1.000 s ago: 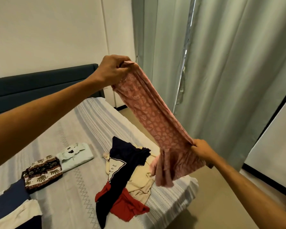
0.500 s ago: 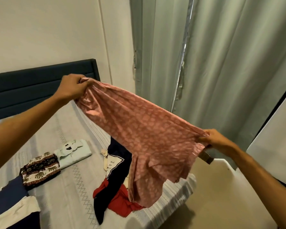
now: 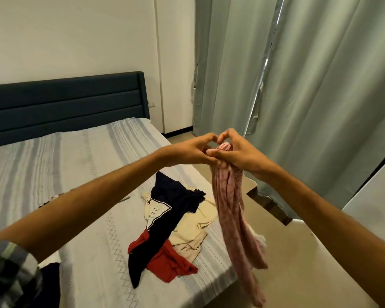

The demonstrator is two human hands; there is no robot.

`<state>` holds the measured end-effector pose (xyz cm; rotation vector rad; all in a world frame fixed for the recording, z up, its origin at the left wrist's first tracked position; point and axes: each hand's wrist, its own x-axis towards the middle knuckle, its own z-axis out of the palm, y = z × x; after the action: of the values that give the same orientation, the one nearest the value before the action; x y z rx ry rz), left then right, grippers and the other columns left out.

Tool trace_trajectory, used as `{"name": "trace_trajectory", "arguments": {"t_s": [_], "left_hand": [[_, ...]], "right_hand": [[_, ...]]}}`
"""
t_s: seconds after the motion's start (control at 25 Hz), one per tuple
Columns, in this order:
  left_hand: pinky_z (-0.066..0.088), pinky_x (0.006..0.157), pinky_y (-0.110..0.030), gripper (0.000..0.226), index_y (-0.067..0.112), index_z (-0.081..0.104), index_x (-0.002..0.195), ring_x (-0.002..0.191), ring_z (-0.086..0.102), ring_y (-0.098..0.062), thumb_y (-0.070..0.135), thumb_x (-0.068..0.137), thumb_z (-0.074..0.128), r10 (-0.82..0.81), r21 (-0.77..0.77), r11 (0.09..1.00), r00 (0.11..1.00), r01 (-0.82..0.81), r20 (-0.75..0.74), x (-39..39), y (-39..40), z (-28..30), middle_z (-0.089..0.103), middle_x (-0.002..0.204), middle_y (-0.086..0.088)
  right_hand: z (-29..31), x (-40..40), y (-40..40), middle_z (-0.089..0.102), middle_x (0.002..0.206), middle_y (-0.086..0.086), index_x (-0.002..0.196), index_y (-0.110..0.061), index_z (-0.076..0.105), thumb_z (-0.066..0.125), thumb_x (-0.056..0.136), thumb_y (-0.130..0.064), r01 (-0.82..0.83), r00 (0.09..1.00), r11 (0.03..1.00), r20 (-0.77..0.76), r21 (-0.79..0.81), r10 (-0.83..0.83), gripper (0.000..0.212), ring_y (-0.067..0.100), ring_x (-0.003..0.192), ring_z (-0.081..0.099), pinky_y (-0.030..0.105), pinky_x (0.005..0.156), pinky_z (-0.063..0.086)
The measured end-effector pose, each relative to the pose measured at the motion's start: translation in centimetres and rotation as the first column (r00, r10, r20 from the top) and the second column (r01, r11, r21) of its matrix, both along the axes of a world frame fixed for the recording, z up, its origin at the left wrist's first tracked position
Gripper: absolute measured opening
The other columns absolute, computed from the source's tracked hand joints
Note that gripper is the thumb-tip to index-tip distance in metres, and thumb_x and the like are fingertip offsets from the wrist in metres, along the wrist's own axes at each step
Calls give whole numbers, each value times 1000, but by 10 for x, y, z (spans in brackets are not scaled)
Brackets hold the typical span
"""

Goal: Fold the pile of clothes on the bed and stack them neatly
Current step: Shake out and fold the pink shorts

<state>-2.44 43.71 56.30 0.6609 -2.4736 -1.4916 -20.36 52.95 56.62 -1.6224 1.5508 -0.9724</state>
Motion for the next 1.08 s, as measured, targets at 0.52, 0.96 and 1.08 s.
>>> {"name": "trace_trajectory", "arguments": {"t_s": [0.52,0.96,1.08], "left_hand": [[58,76,-18,23,28,72,107,91,72,-1,48,99,65,333,-149,921,927,-359,-174,44,-12,9,75,98,13],[61,76,-29,29,15,66,112,88,72,-12,42,103,60,353,-125,905,883,-406,-311,65,-25,29,73,94,3],[63,75,-28,17,23,70,112,92,75,-15,34,101,65,256,-229,918,924,-325,-283,54,-9,23,75,94,4]], "right_hand": [[-65,-94,38,76,111,21,109,-5,78,87,79,-34,-84,984,937,175,340,25,43,35,97,74,57,101,55],[38,-85,30,68,130,-3,131,-41,67,60,101,-10,-136,606,990,-786,46,119,44,19,110,65,32,94,51],[44,-83,19,56,148,1,150,-42,50,66,97,-16,37,729,987,-680,157,81,61,24,125,57,40,107,48]]}}
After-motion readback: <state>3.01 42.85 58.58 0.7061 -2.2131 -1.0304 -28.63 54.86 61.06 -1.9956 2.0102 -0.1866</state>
